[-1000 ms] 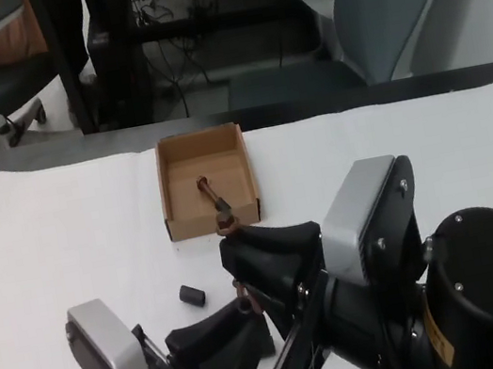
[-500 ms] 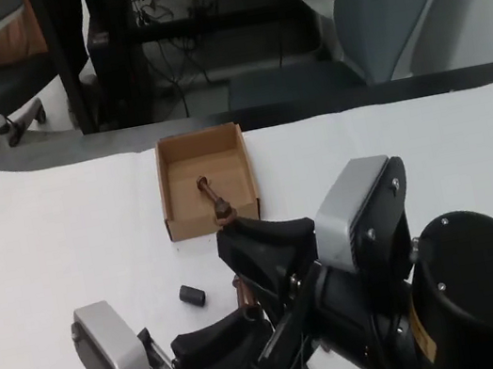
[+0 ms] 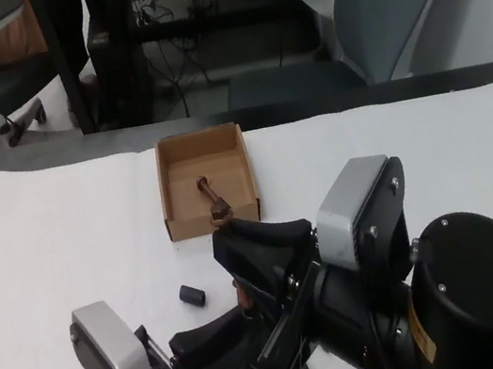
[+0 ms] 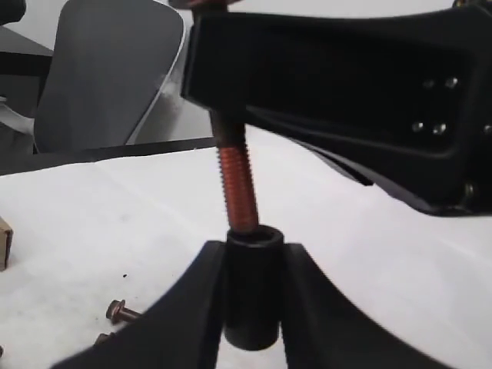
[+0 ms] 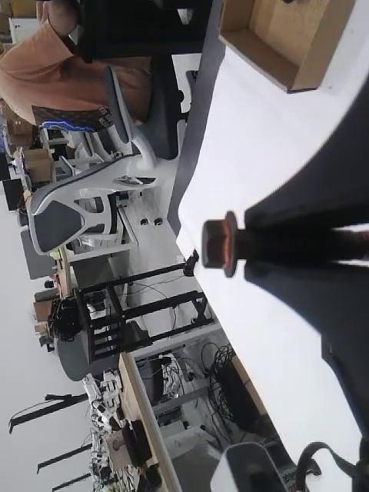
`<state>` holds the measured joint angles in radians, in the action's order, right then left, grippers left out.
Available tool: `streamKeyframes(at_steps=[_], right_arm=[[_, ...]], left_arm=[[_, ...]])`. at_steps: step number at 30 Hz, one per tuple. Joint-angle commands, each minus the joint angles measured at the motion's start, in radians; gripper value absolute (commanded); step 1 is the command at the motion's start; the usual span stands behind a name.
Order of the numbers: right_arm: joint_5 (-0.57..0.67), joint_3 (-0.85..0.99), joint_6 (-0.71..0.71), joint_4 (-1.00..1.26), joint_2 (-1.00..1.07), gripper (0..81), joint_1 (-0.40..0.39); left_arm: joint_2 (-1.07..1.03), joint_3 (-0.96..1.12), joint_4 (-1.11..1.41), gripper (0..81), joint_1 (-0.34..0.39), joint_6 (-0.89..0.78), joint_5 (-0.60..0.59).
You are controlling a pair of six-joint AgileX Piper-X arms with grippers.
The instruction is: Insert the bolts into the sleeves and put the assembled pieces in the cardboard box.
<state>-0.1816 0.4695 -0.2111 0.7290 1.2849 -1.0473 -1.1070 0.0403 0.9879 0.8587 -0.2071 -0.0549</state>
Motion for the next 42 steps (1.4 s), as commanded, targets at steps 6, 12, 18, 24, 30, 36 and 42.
streamKeyframes(at_steps=[6, 12, 18, 24, 30, 36, 42], right_arm=[[0.008, 0.007, -0.015, 0.010, 0.002, 0.0, 0.001], [0.021, 0.005, -0.015, 0.007, 0.002, 0.0, -0.008], [0.016, 0.005, -0.014, -0.013, 0.002, 0.0, -0.039], [0.059, 0.005, -0.024, -0.013, 0.000, 2.9, -0.041], [0.029, 0.008, -0.144, -0.034, 0.000, 66.5, -0.041], [-0.010, 0.008, -0.149, -0.194, -0.051, 58.5, -0.041], [-0.045, 0.029, -0.264, -0.720, -0.203, 54.6, -0.035]], left_arm=[[0.003, 0.012, 0.049, 1.8, 0.000, 0.056, 0.039], [0.003, 0.016, 0.049, 1.8, -0.002, 0.057, 0.107], [0.002, 0.047, 0.075, 1.8, -0.044, 0.057, 0.112], [0.002, 0.051, 0.071, 1.8, -0.084, 0.049, 0.055], [0.002, 0.051, 0.085, 1.8, -0.084, 0.049, 0.055], [0.002, 0.051, 0.101, 1.8, -0.107, 0.052, 0.055], [0.007, 0.062, 0.074, 1.8, -0.257, 0.070, 0.017]])
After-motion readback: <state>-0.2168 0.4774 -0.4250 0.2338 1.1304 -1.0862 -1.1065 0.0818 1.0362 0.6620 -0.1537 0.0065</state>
